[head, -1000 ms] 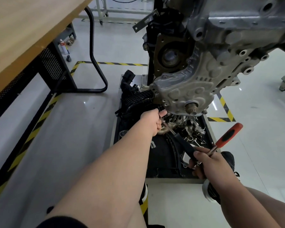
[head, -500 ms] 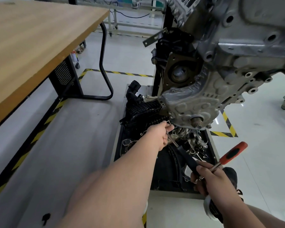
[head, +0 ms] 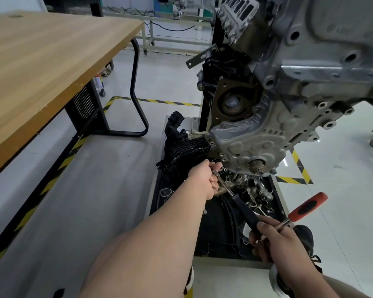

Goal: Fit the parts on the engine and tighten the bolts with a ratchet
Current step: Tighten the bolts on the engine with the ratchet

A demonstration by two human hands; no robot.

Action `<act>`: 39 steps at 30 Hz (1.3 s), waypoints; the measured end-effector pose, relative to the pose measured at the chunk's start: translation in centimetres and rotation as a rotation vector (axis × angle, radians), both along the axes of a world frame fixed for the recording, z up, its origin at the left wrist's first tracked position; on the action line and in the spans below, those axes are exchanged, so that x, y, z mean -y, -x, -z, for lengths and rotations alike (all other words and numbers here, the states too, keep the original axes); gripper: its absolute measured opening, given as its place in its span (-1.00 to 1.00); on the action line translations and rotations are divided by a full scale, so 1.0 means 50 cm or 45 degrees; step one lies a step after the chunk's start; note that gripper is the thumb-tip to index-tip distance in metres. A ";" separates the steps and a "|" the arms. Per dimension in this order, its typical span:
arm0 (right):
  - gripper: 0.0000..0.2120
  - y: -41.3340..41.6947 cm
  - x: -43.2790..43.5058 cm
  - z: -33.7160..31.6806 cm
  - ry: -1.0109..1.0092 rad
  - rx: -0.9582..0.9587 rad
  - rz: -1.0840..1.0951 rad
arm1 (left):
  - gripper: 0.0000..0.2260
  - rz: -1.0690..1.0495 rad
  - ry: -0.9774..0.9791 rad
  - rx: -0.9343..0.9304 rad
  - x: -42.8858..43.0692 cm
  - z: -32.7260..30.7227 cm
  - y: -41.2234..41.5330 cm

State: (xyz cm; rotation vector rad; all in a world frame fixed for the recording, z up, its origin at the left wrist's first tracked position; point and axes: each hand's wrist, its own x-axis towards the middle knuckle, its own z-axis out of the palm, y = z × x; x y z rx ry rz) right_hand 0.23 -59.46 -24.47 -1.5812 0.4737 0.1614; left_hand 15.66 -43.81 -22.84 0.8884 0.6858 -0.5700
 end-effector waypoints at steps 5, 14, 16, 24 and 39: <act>-0.74 0.009 0.005 -0.004 0.016 0.006 -0.014 | -0.74 0.036 -0.053 0.032 0.001 -0.001 0.003; -0.75 0.011 0.010 -0.001 0.054 0.021 -0.034 | -0.78 0.084 -0.207 0.064 0.012 0.015 0.004; -0.80 0.010 0.013 0.003 0.075 0.013 -0.043 | -0.77 0.098 -0.211 0.066 0.018 0.014 0.004; -0.73 0.015 0.023 -0.001 0.079 0.064 -0.127 | -0.60 0.257 -0.215 -0.023 0.009 0.002 -0.009; -0.68 0.023 0.030 0.019 0.360 0.204 -0.229 | -0.63 0.467 -0.136 -0.040 -0.006 -0.011 -0.005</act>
